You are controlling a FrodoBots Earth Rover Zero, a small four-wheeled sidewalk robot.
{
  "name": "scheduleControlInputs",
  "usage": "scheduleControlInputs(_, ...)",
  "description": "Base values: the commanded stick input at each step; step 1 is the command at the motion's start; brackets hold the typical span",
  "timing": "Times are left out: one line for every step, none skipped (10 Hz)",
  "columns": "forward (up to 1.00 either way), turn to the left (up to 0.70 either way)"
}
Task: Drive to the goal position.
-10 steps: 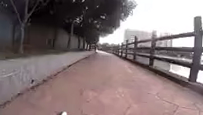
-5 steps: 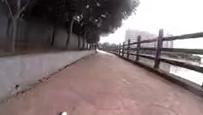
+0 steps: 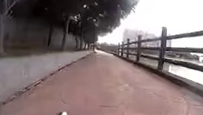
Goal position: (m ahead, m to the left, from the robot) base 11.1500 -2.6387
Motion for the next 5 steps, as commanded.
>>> scheduleControlInputs(0.70, 0.00)
scheduleControlInputs(0.70, 0.00)
scheduleControlInputs(0.70, -0.04)
scheduleControlInputs(0.70, -0.12)
scheduleControlInputs(0.70, -0.25)
